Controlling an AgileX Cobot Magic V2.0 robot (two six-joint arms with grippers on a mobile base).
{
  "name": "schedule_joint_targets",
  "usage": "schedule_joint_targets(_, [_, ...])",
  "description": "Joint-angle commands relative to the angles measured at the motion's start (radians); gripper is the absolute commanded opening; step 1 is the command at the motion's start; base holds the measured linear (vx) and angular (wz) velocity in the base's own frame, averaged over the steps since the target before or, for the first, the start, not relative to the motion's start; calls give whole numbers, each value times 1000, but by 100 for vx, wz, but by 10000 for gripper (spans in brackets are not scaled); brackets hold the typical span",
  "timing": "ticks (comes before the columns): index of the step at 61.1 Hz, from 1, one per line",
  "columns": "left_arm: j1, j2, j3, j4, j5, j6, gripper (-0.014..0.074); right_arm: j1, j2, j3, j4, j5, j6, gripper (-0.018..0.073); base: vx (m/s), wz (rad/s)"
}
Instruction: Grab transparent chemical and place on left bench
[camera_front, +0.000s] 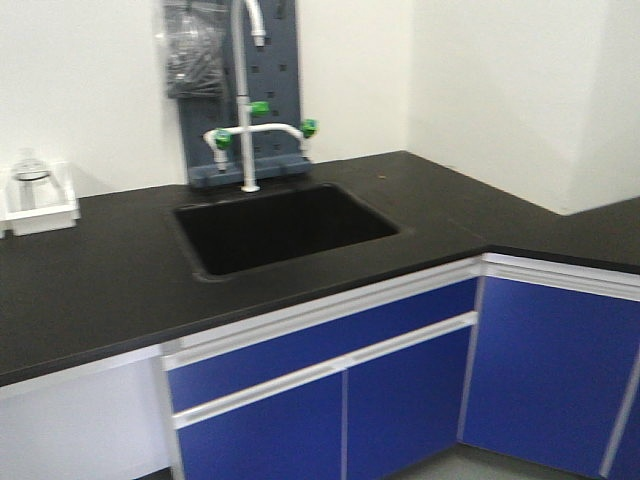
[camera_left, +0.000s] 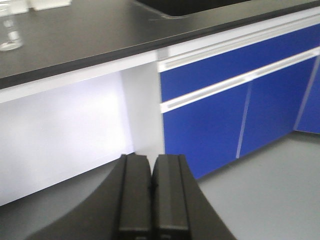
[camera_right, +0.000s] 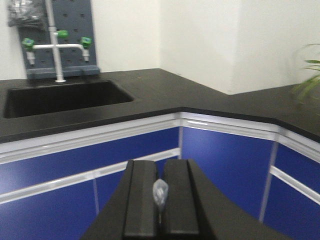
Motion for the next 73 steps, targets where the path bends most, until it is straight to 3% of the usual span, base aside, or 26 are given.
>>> schedule_joint_targets(1, [-2,-19,16,-1,-78,-8,-3,-5,9,-30,-11,-75,-4,-3,14,54])
schedule_joint_targets(44, [-2,-19,16,-1,-78,-8,-3,-5,9,-30,-11,-75,-4,-3,20,66])
schedule_joint_targets(73, [-2,-19,16,-1,-78,-8,-3,-5,9,-30,-11,-69,-4,-3,27,27])
